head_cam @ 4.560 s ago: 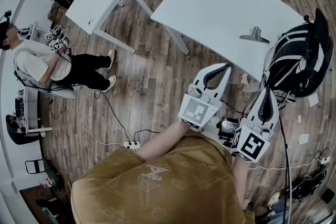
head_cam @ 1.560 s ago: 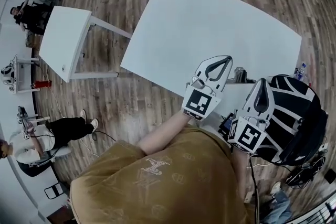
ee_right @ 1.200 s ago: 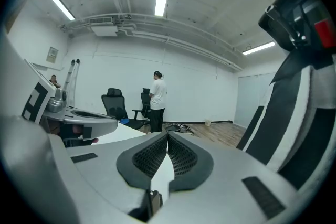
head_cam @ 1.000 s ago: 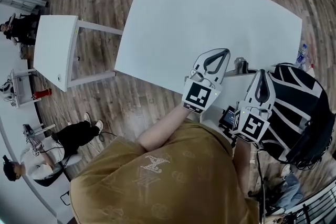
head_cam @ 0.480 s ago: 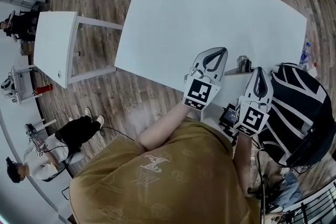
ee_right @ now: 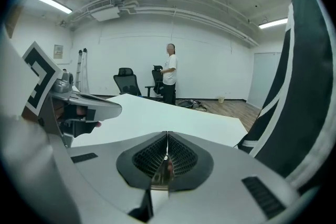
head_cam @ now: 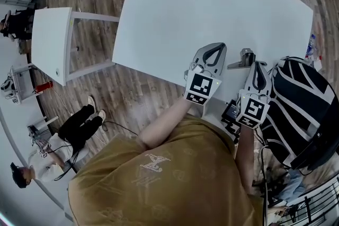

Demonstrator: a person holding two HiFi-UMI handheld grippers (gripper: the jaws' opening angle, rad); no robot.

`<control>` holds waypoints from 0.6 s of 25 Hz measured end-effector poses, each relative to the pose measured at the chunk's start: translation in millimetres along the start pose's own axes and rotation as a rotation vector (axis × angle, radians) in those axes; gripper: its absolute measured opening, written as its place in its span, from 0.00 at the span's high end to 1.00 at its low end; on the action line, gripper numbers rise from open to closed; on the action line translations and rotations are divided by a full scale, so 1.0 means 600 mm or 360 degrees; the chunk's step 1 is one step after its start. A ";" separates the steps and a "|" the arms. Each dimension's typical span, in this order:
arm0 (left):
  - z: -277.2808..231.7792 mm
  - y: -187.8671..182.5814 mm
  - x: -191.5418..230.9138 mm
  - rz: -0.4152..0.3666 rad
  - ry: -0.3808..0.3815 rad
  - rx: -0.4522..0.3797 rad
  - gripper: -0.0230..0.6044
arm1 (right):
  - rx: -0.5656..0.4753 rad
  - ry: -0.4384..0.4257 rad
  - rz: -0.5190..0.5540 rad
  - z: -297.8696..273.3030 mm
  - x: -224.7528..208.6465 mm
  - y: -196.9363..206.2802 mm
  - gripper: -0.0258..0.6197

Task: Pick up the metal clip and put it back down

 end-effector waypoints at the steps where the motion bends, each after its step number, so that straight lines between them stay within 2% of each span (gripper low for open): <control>1: -0.001 0.004 0.000 0.0003 0.0001 0.0012 0.95 | 0.0023 0.0000 0.0009 -0.002 0.000 0.004 0.95; 5: -0.006 0.018 0.002 0.0014 0.0008 0.0054 0.95 | 0.0097 0.0006 0.0021 -0.010 -0.001 0.023 0.95; 12: -0.015 0.041 0.013 0.0041 0.0001 0.0120 0.95 | 0.0351 -0.0076 -0.0113 -0.038 -0.003 0.063 0.95; 15: -0.019 0.053 0.015 0.0055 0.0004 0.0161 0.95 | 0.0404 -0.0091 -0.0144 -0.044 -0.004 0.075 0.95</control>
Point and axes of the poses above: the fingertips, and each gripper's own axes: z backward along the fingers, x to its left, y out of its underside, the point moved 10 cm from there along z, backward along the fingers, and after that the axes turned 3 degrees about z, right-handed, at the moved point
